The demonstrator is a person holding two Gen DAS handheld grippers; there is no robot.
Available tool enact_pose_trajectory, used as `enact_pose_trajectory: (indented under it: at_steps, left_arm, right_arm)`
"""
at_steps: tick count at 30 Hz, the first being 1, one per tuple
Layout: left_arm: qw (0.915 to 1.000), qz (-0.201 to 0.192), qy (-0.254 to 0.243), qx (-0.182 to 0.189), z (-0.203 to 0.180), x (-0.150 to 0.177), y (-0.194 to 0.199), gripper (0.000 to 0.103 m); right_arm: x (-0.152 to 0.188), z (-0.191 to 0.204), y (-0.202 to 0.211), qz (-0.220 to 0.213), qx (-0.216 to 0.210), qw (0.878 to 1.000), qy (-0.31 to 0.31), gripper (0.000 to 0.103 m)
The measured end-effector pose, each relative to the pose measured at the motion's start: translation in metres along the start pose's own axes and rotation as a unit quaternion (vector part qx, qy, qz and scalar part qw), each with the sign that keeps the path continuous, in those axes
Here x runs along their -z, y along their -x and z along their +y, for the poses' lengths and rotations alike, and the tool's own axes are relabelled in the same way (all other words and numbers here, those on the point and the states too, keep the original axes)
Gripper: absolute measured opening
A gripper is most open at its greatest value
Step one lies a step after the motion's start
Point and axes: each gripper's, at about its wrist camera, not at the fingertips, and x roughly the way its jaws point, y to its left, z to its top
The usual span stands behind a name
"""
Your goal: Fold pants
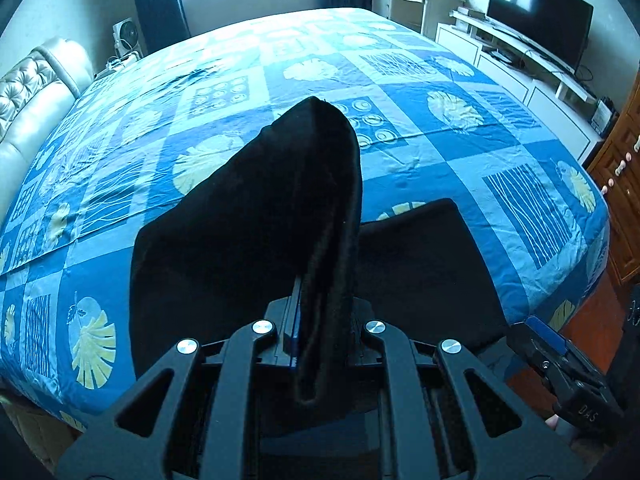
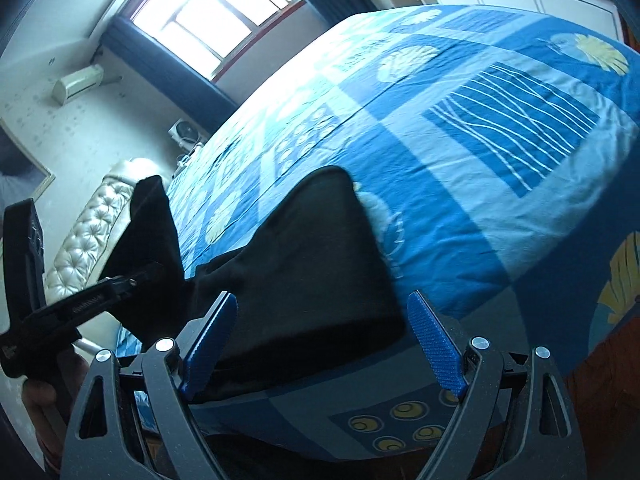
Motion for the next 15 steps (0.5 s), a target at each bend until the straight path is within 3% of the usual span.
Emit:
enact_pose_trajectory:
  at_steps: [7, 15]
  left_arm:
    - [0.9993, 0.016, -0.028, -0.017, -0.034, 0.011, -0.026, 0.012]
    - [0.9984, 0.035, -0.033, -0.029, -0.045, 0.023, -0.049, 0.012]
  right_arm:
    - [0.002, -0.017, 0.004, -0.002, -0.001, 1.000, -0.023, 0.086]
    - [0.006, -0.033, 0.002, 0.003, 0.001, 0.999, -0.042, 0.086]
